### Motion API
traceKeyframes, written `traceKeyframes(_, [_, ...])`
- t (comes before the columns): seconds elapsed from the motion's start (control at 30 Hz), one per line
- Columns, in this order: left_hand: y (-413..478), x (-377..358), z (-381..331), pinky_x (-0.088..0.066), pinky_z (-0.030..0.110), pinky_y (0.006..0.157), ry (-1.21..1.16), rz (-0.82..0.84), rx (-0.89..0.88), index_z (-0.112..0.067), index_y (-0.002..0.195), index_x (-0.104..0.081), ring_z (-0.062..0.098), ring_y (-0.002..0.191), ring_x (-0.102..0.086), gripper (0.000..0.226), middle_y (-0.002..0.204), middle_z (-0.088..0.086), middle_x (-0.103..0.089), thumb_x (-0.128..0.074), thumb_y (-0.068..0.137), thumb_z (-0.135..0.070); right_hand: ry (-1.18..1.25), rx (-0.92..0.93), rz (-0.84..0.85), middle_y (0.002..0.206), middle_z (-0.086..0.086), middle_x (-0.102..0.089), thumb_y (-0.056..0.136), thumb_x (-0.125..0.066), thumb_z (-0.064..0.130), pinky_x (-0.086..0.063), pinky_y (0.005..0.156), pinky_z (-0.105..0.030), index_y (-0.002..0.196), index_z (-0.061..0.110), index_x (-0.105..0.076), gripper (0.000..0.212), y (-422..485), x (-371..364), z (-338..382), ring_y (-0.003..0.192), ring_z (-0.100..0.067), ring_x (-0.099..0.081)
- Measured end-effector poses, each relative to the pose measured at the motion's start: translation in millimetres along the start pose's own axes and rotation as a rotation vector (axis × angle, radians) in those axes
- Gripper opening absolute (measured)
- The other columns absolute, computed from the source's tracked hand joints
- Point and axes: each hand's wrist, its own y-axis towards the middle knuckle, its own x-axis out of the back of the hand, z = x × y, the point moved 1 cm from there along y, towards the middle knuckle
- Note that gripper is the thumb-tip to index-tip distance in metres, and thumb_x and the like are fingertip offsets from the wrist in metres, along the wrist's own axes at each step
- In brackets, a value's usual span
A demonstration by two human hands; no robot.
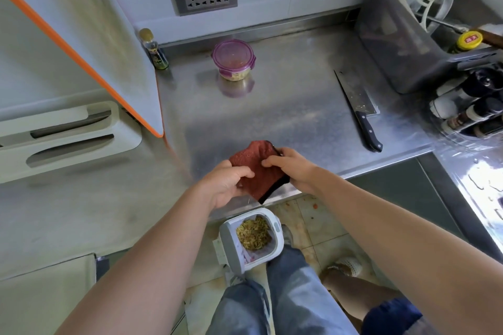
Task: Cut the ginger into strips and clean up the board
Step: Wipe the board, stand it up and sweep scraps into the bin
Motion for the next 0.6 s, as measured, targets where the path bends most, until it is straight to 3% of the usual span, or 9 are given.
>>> traceKeyframes(0.1, [9.4, 2.3, -4.4, -0.052, 0.028, 0.06, 0.129, -0.048, -0.04, -0.018, 0.117, -0.051, 0.017, 0.089, -0.064, 0.032, 0.107, 0.005, -0.065, -0.05, 0.094, 0.004, -0.078, -0.032, 0.124, 0.106, -0.015, -0.067, 0.086, -0.064, 0.002, -0.054, 0.079, -0.026, 0.113, -0.004, -0.06, 0.027, 2.6, 13.7, 8.1, 0.095, -0.024, -0.065])
traceKeyframes(0.2, [19.1, 2.6, -10.5, -0.054, 0.034, 0.071, 0.284, -0.07, -0.195, -0.034, 0.106, -0.048, 0.018, 0.094, -0.062, 0.034, 0.109, 0.003, -0.061, -0.047, 0.098, 0.0, -0.058, -0.014, 0.193, 0.108, -0.014, -0.068, 0.087, -0.062, -0.001, -0.056, 0.08, -0.029, 0.113, 0.002, -0.06, 0.026, 7.1, 22.5, 15.4, 0.097, -0.024, -0.066])
traceKeyframes(0.23, [21.8, 2.1, -12.9, -0.055, 0.037, 0.075, 0.31, -0.082, -0.252, -0.034, 0.101, -0.048, 0.022, 0.095, -0.062, 0.036, 0.106, 0.004, -0.06, -0.045, 0.098, 0.001, -0.028, 0.026, 0.2, 0.109, -0.014, -0.067, 0.087, -0.061, -0.004, -0.057, 0.081, -0.03, 0.116, 0.003, -0.057, 0.03, 9.5, 24.8, 17.9, 0.098, -0.024, -0.066])
traceKeyframes(0.3, [23.9, -1.1, -17.8, -0.058, 0.038, 0.066, 0.28, -0.076, -0.308, -0.026, 0.094, -0.051, 0.029, 0.087, -0.064, 0.037, 0.098, 0.007, -0.059, -0.042, 0.097, 0.009, -0.015, 0.131, 0.206, 0.103, -0.013, -0.068, 0.086, -0.057, -0.013, -0.056, 0.082, -0.031, 0.112, 0.004, -0.059, 0.031, 15.4, 29.0, 23.0, 0.095, -0.023, -0.067])
traceKeyframes(0.4, [25.4, -4.0, -25.3, -0.054, 0.031, 0.053, 0.279, -0.067, -0.338, -0.014, 0.08, -0.058, 0.029, 0.075, -0.061, 0.044, 0.085, 0.011, -0.06, -0.035, 0.086, 0.022, -0.065, 0.201, 0.28, 0.094, -0.007, -0.073, 0.081, -0.054, -0.023, -0.055, 0.079, -0.027, 0.078, 0.011, -0.074, 0.039, 17.0, 34.5, 30.3, 0.091, -0.02, -0.069])
traceKeyframes(0.47, [26.4, -5.4, -30.5, -0.052, 0.032, 0.057, 0.15, -0.084, -0.279, -0.012, 0.08, -0.059, 0.027, 0.076, -0.062, 0.036, 0.082, 0.011, -0.063, -0.035, 0.088, 0.014, -0.149, 0.258, 0.286, 0.094, -0.001, -0.074, 0.076, -0.053, -0.028, -0.055, 0.077, -0.024, 0.063, 0.017, -0.075, 0.052, 17.2, 36.2, 32.8, 0.09, -0.017, -0.07])
traceKeyframes(0.53, [29.8, -6.0, -32.3, -0.051, 0.036, 0.064, -0.102, -0.089, -0.133, -0.009, 0.087, -0.06, 0.028, 0.08, -0.063, 0.023, 0.086, 0.014, -0.063, -0.038, 0.094, -0.008, -0.241, 0.343, 0.256, 0.096, -0.002, -0.072, 0.073, -0.049, -0.033, -0.053, 0.078, -0.022, 0.059, 0.021, -0.075, 0.062, 18.8, 37.7, 33.5, 0.088, -0.013, -0.069])
traceKeyframes(0.6, [33.2, -4.4, -31.2, -0.054, 0.037, 0.067, -0.148, -0.058, -0.01, -0.007, 0.096, -0.063, 0.029, 0.088, -0.066, 0.027, 0.091, 0.015, -0.068, -0.052, 0.096, -0.032, -0.289, 0.376, 0.228, 0.102, -0.007, -0.069, 0.075, -0.049, -0.031, -0.052, 0.081, -0.023, 0.06, 0.023, -0.075, 0.062, 19.3, 37.8, 34.1, 0.09, -0.013, -0.067])
